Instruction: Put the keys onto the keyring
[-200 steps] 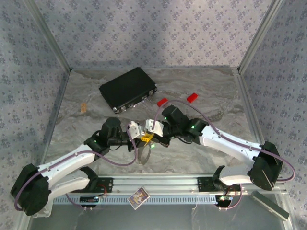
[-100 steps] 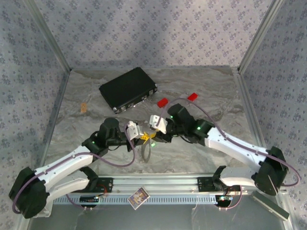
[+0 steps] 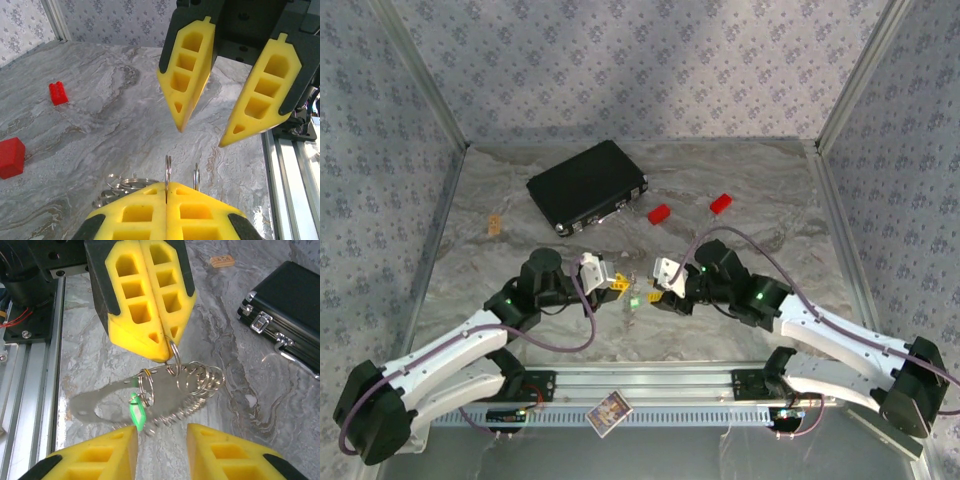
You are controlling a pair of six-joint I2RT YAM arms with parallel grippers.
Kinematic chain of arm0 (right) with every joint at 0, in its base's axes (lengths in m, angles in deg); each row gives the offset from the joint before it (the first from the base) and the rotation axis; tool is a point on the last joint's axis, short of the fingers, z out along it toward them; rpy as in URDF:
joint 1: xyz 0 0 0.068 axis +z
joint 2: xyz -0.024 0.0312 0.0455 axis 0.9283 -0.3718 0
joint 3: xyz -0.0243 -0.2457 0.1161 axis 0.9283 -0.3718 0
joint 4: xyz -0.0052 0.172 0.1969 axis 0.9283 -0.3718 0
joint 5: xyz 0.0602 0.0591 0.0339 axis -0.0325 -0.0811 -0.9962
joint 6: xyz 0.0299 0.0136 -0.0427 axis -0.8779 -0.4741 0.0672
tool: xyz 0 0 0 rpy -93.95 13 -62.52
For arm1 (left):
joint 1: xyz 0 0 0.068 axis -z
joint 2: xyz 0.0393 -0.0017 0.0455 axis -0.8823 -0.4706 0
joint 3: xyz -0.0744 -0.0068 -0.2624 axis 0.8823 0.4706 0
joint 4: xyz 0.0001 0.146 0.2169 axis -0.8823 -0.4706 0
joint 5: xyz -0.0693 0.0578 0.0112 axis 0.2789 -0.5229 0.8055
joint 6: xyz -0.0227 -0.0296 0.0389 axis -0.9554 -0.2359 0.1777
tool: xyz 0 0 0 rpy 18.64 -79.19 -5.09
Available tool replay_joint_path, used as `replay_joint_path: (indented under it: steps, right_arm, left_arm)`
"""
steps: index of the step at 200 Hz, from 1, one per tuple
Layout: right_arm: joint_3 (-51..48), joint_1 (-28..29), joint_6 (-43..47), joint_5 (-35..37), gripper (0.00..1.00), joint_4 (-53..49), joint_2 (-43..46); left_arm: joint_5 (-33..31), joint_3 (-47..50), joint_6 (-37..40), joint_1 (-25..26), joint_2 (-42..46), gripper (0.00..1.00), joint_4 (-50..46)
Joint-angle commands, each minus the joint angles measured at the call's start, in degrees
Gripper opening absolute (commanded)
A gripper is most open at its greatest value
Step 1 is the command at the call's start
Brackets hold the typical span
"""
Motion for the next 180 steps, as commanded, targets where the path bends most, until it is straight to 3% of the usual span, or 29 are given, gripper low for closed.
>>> replay_joint_path:
  steps: [1,43,135,180]
  right_arm:
    - [-0.5,0.1,0.8,-0.3,0.28,3.3,1.4]
    - [-0.1,0.2,2.3,-1.7,0.24,4.8,0.9]
    - [5.1,1.9,7.7,-0.1,0.27,1.8,-6.7]
    - [5.8,2.5,8.5,0.2,0.21,1.3,-8.0]
  left_arm:
    - [0.1,1.3,0.6,0.6,0.8,0.0,4.0]
    - [-0.5,1.5,2.6,1.4,0.9,0.0,4.6]
    - [-2.8,-1.5,6.4,3.5,0.6,0.0,-1.3]
    - [-3.3,-2.7,7.2,3.9,0.4,0.0,-3.6]
